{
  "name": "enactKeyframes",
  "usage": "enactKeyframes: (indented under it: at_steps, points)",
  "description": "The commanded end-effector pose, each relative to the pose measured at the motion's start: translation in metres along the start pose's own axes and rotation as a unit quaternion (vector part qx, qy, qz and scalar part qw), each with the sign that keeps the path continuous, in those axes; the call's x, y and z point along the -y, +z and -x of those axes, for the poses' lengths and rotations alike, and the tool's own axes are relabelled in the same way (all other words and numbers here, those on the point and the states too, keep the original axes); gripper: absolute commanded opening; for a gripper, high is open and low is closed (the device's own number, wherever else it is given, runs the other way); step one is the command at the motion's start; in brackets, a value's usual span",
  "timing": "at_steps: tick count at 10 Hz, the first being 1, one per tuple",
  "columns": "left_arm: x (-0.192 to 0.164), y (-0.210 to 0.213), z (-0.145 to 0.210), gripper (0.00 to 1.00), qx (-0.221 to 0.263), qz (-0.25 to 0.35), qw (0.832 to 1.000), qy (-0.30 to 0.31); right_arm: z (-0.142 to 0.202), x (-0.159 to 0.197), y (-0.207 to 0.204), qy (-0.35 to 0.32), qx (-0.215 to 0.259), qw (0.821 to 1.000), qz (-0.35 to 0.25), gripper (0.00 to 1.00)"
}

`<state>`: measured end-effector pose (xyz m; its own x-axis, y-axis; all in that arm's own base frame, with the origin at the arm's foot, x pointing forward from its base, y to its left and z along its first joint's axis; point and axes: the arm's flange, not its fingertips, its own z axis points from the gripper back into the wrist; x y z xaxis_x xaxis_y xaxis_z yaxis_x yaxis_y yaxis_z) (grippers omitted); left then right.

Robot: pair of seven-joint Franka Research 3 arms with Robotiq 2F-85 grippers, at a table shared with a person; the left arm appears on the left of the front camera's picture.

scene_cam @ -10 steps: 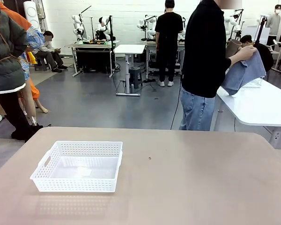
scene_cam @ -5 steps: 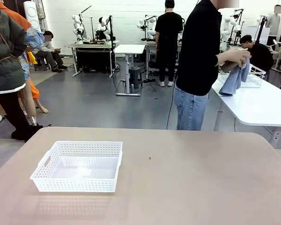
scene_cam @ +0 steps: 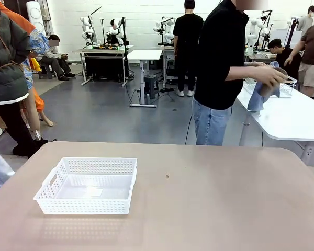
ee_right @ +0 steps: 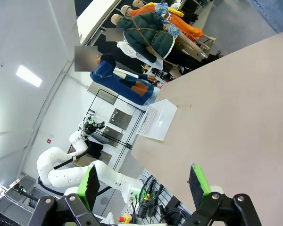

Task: Clean and organize the cups into the basket.
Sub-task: Pick up the Organizing basket and move it to the center of the table, then pick up the Reusable plastic cup from the right side of the table and place it inside the Organizing basket.

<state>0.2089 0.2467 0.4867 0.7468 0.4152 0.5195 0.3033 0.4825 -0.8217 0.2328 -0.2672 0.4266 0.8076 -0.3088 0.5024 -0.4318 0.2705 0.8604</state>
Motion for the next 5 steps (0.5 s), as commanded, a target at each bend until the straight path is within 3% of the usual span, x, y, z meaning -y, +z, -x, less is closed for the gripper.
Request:
enactKeyframes:
  at_steps: [1, 5]
  points:
    - [0.0003, 0.0045, -0.0009, 1.0, 0.002, 0.005, 1.0, -0.005, 0.0004, 0.0008, 0.0005, -0.003, 0.003, 1.0, 0.003, 1.0]
    - [0.0003, 0.0045, -0.0009, 1.0, 0.002, 0.005, 1.0, -0.005, 0.0004, 0.0008, 0.0005, -0.003, 0.003, 1.0, 0.003, 1.0]
